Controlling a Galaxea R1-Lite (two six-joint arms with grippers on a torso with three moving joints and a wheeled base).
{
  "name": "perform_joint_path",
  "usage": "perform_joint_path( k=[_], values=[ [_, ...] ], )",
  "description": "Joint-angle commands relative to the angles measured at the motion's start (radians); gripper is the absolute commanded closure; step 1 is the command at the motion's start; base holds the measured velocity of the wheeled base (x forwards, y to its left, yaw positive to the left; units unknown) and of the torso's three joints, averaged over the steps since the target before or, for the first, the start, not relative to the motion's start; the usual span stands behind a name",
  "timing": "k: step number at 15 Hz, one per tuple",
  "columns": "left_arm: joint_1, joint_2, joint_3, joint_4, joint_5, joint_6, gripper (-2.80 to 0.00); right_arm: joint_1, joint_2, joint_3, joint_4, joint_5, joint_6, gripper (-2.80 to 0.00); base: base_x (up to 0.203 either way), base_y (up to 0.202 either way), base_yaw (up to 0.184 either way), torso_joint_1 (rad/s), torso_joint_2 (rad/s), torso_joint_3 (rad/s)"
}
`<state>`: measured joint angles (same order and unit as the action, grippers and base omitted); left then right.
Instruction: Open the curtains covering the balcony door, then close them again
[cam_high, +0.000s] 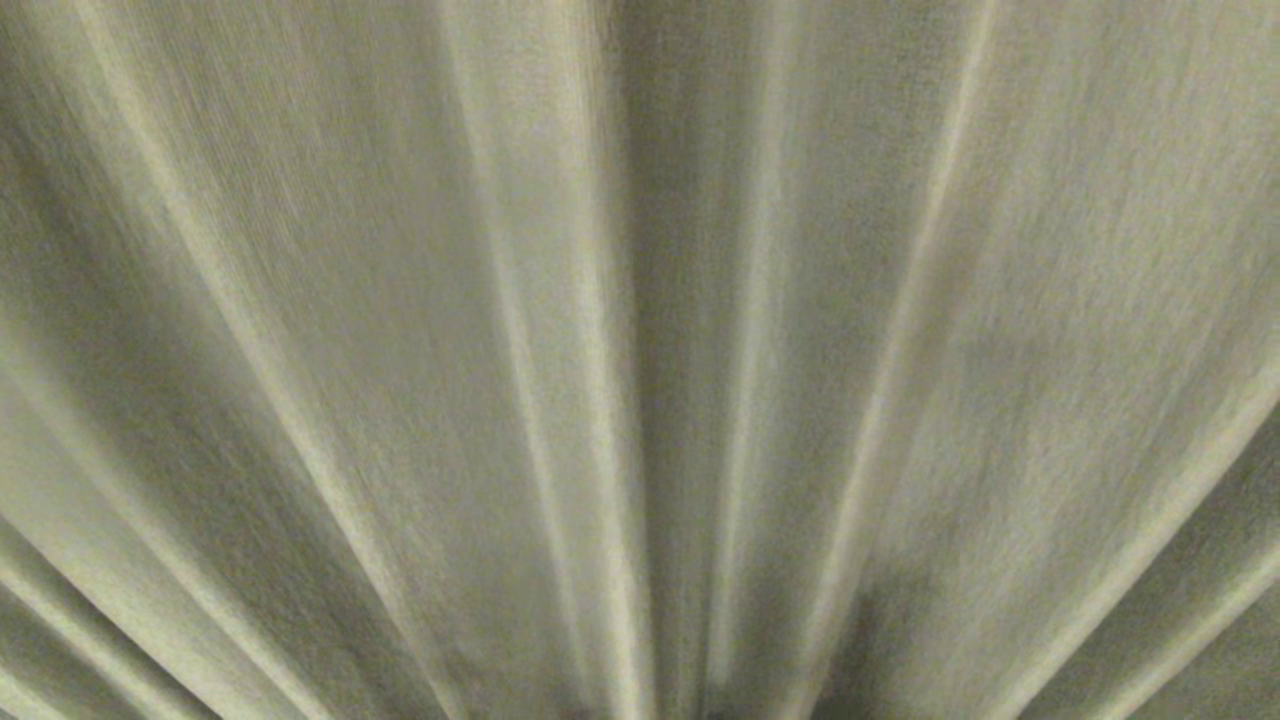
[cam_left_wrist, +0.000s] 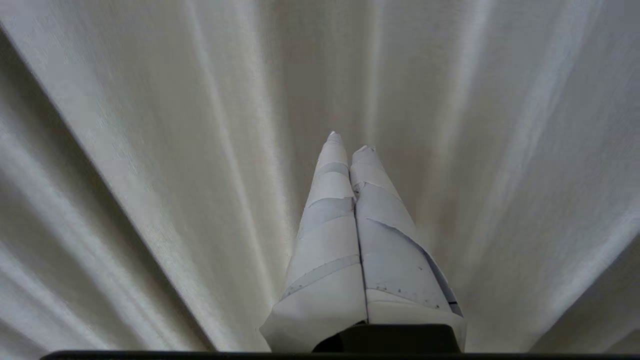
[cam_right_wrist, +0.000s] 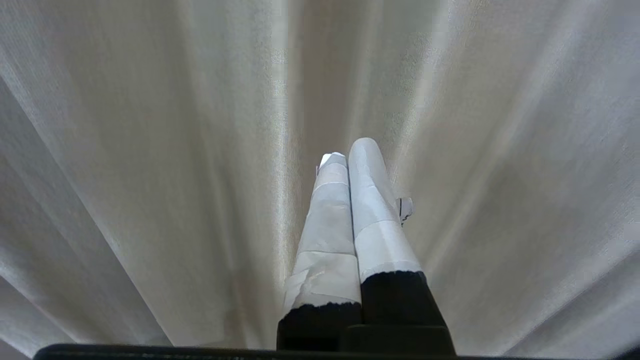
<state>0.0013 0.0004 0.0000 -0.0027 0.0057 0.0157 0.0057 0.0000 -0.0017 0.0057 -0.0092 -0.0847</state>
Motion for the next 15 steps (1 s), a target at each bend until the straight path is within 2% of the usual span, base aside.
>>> perform_joint_path(
  k=[1,3,15],
  values=[
    [0.000,0.000,0.000,-0.002,0.000,-0.010,0.00,0.000,0.002,0.000,0.000,0.000,-0.001,0.00,0.000,0.000,0.000,0.000,0.00,0.000],
    [0.000,0.000,-0.002,0.003,-0.006,-0.013,0.00,0.000,0.000,0.000,0.000,0.000,-0.001,0.00,0.001,0.101,0.004,-0.003,0.00,0.005],
    [0.000,0.000,0.000,0.000,0.000,-0.025,0.00,-0.001,0.000,0.000,0.000,0.000,-0.001,0.00,0.000,0.194,0.001,0.002,0.00,0.003]
  ],
)
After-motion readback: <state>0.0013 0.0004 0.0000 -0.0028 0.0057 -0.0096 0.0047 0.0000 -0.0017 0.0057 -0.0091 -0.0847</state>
